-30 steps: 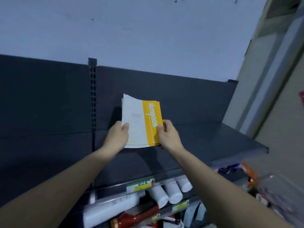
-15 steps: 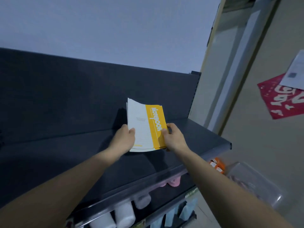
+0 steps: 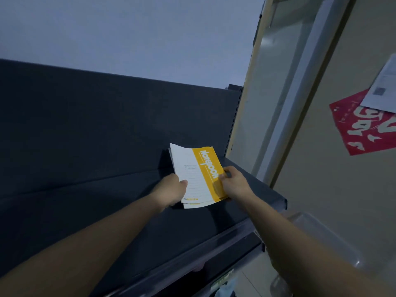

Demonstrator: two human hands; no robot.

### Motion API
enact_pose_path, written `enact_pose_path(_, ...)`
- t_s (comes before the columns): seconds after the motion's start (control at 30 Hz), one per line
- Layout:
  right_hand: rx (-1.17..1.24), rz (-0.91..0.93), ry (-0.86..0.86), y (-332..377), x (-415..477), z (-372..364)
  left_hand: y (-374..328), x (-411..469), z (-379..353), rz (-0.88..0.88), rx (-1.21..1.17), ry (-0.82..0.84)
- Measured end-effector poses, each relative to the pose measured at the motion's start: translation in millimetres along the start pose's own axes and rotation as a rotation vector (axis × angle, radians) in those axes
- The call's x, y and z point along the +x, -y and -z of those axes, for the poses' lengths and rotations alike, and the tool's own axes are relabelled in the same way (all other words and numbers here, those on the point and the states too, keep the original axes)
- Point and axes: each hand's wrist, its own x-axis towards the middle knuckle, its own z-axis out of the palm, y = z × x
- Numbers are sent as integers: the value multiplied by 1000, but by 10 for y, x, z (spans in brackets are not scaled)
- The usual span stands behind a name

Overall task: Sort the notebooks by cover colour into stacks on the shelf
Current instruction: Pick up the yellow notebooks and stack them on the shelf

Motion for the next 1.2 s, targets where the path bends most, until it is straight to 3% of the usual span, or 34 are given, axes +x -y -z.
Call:
enact_pose_path(0.53, -275, 68, 239, -885, 1049, 670, -593, 608, -1161, 182, 97, -83)
enact_pose_path(0.83, -601, 173, 302, -1109, 1231, 763, -725, 634, -1377, 247, 515, -95)
enact_pose_path(0.97, -638, 212, 293, -1086, 1281, 748, -714, 650, -1379, 270, 531, -118)
enact_pose_path(1.07, -647, 296, 234, -1008, 1267, 681, -686, 617, -1275, 268, 475, -169)
enact_pose_path(1.2, -636, 523, 179, -746, 1230, 570, -588, 458, -983, 295, 597, -332)
